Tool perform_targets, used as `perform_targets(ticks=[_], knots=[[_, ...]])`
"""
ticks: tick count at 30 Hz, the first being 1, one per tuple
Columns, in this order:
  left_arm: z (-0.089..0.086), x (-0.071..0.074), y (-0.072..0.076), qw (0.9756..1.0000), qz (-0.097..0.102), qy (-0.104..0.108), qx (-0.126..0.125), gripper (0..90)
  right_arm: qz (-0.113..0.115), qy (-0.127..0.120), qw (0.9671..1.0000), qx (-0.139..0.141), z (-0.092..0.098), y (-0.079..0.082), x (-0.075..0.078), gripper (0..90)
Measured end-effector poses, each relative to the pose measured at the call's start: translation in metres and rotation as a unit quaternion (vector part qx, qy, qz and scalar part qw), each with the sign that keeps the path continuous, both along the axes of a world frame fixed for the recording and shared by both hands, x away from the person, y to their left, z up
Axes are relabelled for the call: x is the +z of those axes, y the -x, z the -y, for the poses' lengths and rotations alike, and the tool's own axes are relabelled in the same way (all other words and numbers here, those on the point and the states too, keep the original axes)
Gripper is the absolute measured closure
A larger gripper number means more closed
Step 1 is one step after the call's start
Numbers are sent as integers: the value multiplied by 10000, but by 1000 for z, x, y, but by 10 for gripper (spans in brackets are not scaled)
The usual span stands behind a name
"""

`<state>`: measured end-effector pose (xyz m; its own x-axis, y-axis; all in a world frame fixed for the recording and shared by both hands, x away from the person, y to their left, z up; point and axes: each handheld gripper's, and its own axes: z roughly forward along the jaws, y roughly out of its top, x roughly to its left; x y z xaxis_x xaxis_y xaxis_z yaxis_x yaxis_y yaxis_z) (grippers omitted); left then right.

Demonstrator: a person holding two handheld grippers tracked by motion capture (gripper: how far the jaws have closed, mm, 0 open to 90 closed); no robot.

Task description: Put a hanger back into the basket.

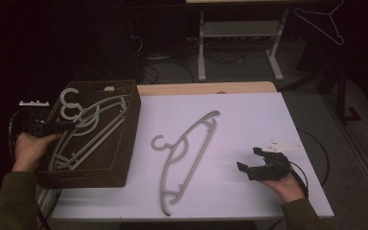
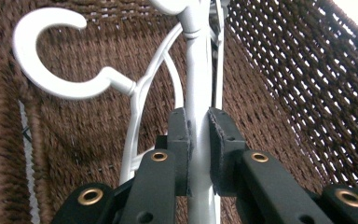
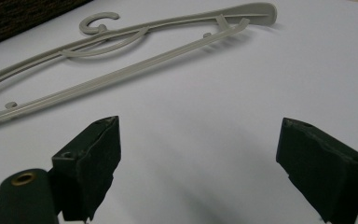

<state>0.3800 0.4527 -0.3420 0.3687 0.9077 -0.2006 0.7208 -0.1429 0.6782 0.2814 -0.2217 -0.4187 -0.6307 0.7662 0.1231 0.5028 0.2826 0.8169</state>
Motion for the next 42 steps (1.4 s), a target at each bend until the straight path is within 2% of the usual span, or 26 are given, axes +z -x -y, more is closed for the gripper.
perform_targets(ticks=[2, 7, 10, 12, 14, 18, 24, 28, 36, 42], knots=[[1, -2, 1, 9999, -56, -84, -4, 802, 2, -4, 10000, -4, 0, 0, 0, 135], [2, -4, 1, 9999, -94, -84, -22, 778, -3, -10, 10000, -15, 0, 0, 1, 135], [2, 0, 1, 9995, -17, -295, 118, 603, 23, -27, 10000, -16, 0, 1, 1, 135], [0, 4, 3, 9996, 84, -199, 201, 568, 32, -40, 10000, -29, 1, 0, 1, 135], [-1, 9, 3, 9993, 145, -246, 255, 508, 40, -38, 10000, -23, 1, 0, 1, 135], [5, 15, 5, 9996, 220, -91, 147, 446, 53, -29, 10000, -18, 0, 0, 1, 135], [33, 24, 5, 9994, 318, 40, -145, 356, 52, -23, 10000, -6, 0, 0, 2, 135], [53, 32, 4, 9982, 447, 197, -339, 320, 51, -27, 10000, -5, 0, 0, 1, 135], [91, 39, 5, 9947, 633, 379, -714, 230, 106, -59, 9999, -50, 2, 0, 3, 136], [119, 44, 8, 9911, 758, 391, -1027, 177, 141, -53, 9999, -39, 1, 0, 4, 136]])
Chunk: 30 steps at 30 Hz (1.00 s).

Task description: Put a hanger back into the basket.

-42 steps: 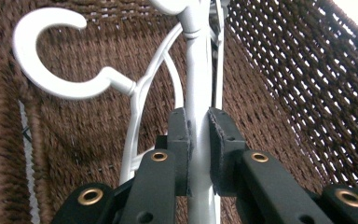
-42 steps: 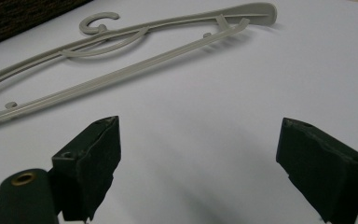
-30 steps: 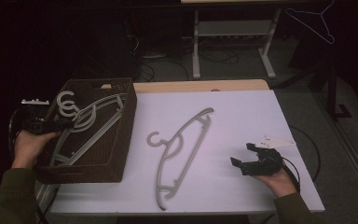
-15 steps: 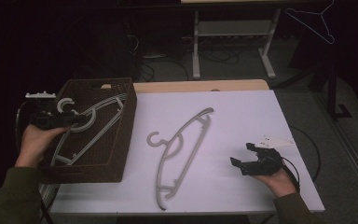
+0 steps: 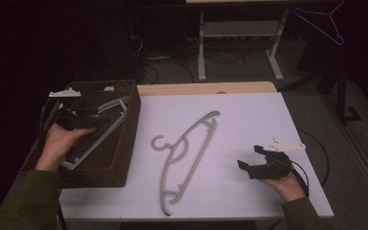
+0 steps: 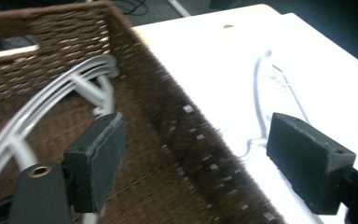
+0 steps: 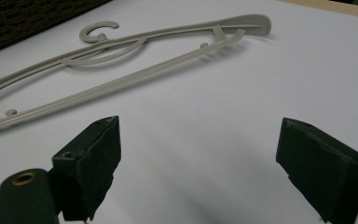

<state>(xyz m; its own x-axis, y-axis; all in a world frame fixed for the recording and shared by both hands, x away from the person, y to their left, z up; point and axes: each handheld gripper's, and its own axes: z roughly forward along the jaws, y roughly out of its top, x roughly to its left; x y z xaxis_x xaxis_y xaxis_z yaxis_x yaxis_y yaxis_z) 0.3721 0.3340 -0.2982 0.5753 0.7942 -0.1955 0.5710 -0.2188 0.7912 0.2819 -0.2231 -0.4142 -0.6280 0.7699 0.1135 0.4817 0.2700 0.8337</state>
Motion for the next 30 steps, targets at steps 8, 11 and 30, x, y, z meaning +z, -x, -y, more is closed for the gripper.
perform_targets(ticks=[8, 11, 30], knots=[[42, 3, 6, 9990, 99, 138, -426, 152, -8, 5, 10000, 11, -1, 0, 1, 136], [57, 3, 8, 9983, 130, 169, -542, 143, 25, 6, 10000, 12, -1, 0, 1, 136], [145, -29, 31, 9940, -52, 47, -1091, 146, 46, 22, 10000, 59, -2, 0, 2, 137]])
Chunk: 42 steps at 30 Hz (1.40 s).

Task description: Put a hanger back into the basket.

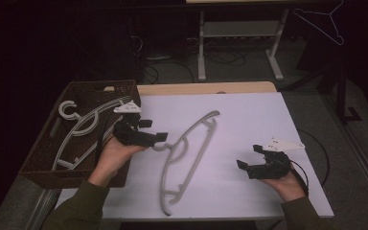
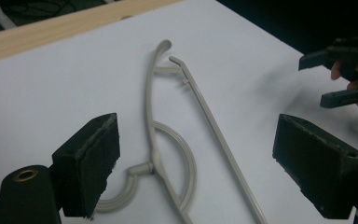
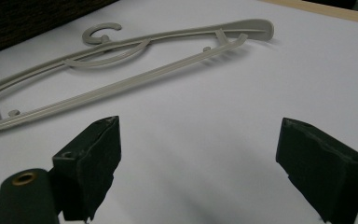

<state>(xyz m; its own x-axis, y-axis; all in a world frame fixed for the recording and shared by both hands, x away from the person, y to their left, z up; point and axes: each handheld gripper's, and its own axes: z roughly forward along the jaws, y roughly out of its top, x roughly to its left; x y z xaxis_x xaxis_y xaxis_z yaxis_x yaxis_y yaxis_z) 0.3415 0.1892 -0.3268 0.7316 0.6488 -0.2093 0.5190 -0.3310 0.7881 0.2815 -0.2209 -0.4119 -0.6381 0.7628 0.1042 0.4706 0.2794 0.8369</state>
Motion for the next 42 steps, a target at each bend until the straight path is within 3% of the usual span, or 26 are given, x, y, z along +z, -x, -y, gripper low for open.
perform_targets(ticks=[8, 15, 18, 26, 33, 36, 42], knots=[[14, -30, 10, 9997, -193, -90, -86, 156, -18, -8, 10000, -7, -1, 0, 0, 140], [12, -56, 21, 9998, -126, 88, -134, 154, -73, -16, 10000, 28, -11, -13, 0, 196], [10, -64, 24, 9998, -96, 78, -139, 147, -93, -4, 10000, -2, -18, -23, 3, 258], [5, -80, 34, 9997, -160, -131, -87, 95, -233, 81, 9996, -98, -42, -56, 8, 568], [3, -87, 38, 9997, -132, -185, -91, 79, -151, 169, 9997, -122, -64, -89, 4, 824], [5, -89, 38, 9996, -135, -227, -128, 79, -206, 250, 9993, -201, -73, -103, -1, 892], [3, -90, 37, 9996, -175, -220, -101, 79, -190, 252, 9989, -359, -83, -131, -11, 899]])
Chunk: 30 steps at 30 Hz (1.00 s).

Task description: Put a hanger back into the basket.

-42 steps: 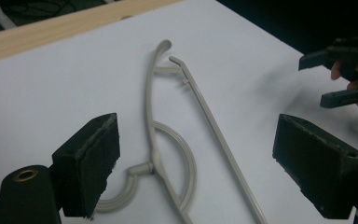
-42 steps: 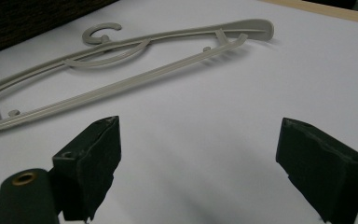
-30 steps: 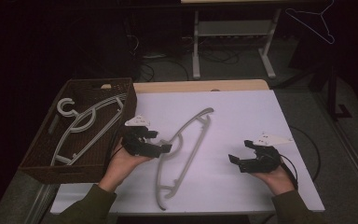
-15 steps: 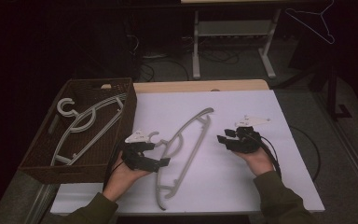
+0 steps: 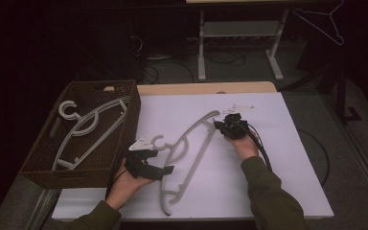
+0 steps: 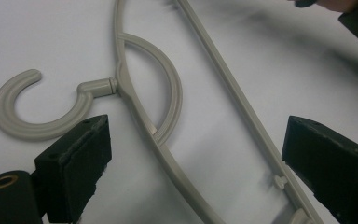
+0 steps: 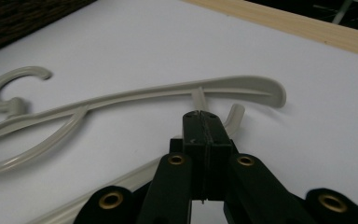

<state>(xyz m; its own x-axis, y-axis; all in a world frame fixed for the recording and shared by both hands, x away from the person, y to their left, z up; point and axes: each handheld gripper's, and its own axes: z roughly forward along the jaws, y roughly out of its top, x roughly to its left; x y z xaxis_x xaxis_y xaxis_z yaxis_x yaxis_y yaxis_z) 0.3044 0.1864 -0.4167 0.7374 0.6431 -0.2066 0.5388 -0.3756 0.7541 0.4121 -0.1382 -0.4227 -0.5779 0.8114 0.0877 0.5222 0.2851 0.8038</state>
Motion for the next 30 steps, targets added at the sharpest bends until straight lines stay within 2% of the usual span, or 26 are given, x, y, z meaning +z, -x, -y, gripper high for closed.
perform_targets(ticks=[5, 10, 17, 22, 26, 30], knots=[[-1, 0, 0, 10000, 31, -8, -22, 79, -29, 71, 9998, -174, -5, -18, -6, 899], [-1, -1, -1, 10000, 0, -64, -38, 79, -139, 50, 9996, -253, -7, -27, -14, 899], [0, -5, -2, 9999, -42, -155, 11, 79, -192, 133, 9994, -268, -9, -28, -22, 900], [3, -9, -4, 9993, -84, -355, 48, 81, -244, 238, 9989, -307, -10, -27, -24, 900], [5, -13, -5, 9986, -193, -485, 52, 84, -223, 267, 9989, -299, -10, -27, -25, 900], [10, -18, -8, 9974, -309, -644, -42, 140, -217, 276, 9990, -280, -10, -28, -26, 900]])
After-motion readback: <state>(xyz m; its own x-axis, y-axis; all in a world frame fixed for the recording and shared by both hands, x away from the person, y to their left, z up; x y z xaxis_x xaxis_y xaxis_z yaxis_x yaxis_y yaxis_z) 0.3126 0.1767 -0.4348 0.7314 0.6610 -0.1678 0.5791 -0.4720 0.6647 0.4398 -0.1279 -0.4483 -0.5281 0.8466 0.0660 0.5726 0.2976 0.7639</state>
